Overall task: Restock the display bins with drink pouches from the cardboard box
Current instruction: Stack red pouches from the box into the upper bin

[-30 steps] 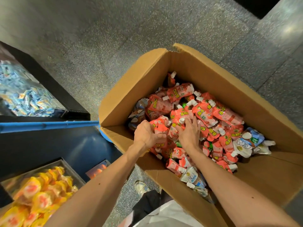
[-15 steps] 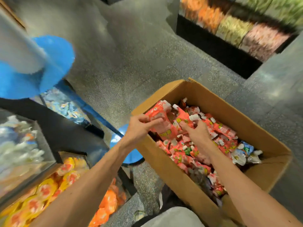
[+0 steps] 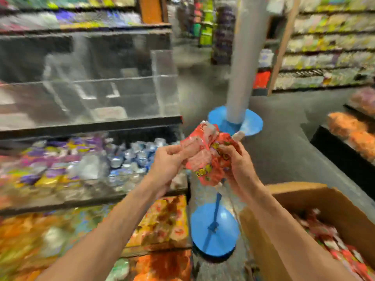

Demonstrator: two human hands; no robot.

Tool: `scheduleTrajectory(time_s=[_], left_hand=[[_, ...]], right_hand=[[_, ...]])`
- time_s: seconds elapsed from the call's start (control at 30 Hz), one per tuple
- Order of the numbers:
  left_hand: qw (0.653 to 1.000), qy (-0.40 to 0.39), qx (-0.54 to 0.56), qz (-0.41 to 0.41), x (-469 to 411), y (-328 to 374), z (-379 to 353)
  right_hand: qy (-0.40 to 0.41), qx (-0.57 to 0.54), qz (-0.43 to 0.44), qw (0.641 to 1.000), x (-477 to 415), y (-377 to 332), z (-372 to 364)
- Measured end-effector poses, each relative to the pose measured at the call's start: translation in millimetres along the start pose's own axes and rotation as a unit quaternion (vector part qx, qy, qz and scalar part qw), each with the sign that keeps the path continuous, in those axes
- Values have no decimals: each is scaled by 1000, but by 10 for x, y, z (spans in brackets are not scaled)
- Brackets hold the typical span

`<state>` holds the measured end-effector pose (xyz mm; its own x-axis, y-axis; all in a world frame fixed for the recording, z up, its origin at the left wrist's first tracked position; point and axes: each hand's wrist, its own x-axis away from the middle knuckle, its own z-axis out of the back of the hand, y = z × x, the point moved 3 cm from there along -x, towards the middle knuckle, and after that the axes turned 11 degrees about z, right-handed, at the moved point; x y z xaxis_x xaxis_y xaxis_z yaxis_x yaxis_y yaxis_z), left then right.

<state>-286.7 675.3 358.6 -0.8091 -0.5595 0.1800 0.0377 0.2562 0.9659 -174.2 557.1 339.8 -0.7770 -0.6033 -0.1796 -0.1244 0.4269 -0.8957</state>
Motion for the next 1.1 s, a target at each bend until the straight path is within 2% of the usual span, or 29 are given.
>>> scheduleTrajectory(time_s=[0.1,0.2,0.4,0.6,0.83,0.97,1.1], left_hand=[[995,84,7,-44,294,390,667],[983,166,18,-74,642,627,1320],[928,356,19,-110,1625,816,2435],[894,432,44,-108,2695,805,3262],[896,437,21,-80,3426,969,4524],[914,400,-10,-60,3548,1265,5134],[938,342,-44,-37,3478,1516,5637]], right_hand=[[-81,-43,8,996,-109,43,-938],[-167,-64,-36,983,-67,124,-1801],[-357,-119,-118,919,329,533,-3311],[-467,-125,-188,855,1047,1002,-4571],[-501,-120,-171,840,1644,1359,-5832],[-469,-102,-161,862,1736,1533,-6470],[-444,-129,-187,867,1672,1626,-6806]])
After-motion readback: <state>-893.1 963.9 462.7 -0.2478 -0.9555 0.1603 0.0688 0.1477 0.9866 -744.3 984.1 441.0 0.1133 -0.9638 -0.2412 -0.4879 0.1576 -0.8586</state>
